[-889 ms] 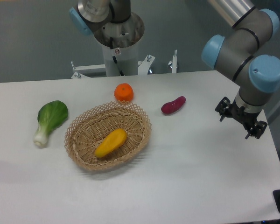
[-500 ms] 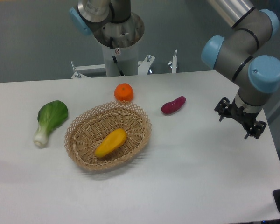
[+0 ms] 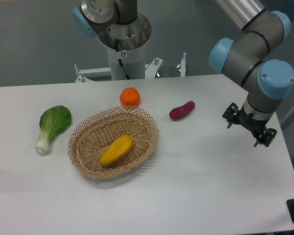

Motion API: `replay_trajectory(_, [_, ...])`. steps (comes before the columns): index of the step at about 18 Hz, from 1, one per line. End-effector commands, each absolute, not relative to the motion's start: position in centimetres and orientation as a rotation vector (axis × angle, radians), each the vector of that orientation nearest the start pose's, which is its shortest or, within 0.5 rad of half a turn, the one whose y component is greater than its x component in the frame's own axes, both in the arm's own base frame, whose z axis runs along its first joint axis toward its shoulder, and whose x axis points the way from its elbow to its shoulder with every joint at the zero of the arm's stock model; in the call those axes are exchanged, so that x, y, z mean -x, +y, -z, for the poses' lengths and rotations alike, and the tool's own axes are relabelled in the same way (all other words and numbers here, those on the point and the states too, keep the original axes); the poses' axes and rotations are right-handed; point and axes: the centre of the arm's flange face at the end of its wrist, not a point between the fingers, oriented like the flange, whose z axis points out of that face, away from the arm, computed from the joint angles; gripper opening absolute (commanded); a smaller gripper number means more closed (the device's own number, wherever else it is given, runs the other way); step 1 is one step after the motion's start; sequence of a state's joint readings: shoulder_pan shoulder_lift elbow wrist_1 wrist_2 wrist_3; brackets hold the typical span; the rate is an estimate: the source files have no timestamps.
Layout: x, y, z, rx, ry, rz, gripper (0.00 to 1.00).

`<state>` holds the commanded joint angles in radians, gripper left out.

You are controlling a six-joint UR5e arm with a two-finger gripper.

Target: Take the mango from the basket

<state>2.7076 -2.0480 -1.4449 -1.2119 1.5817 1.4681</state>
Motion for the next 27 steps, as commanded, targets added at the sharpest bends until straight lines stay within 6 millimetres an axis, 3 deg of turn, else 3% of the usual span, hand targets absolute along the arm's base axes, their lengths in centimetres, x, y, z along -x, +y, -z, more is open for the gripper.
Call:
replay_trajectory(5, [49.2, 41.8, -30.6, 3.048, 0.543, 0.045, 1.00])
replay_trajectory(7, [47.2, 41.6, -30.9, 3.017, 0.505, 0.075, 1.00])
replay_trajectory(16, [38.1, 43.1, -28.6, 2.896, 0.407, 0.277, 1.00])
replay_trajectory(23, [31.9, 44.9, -27.5, 2.920, 0.394, 0.327, 1.00])
replay_trajectory(27, [29.6, 46.1, -25.9, 2.901, 0.387, 0.252, 1.00])
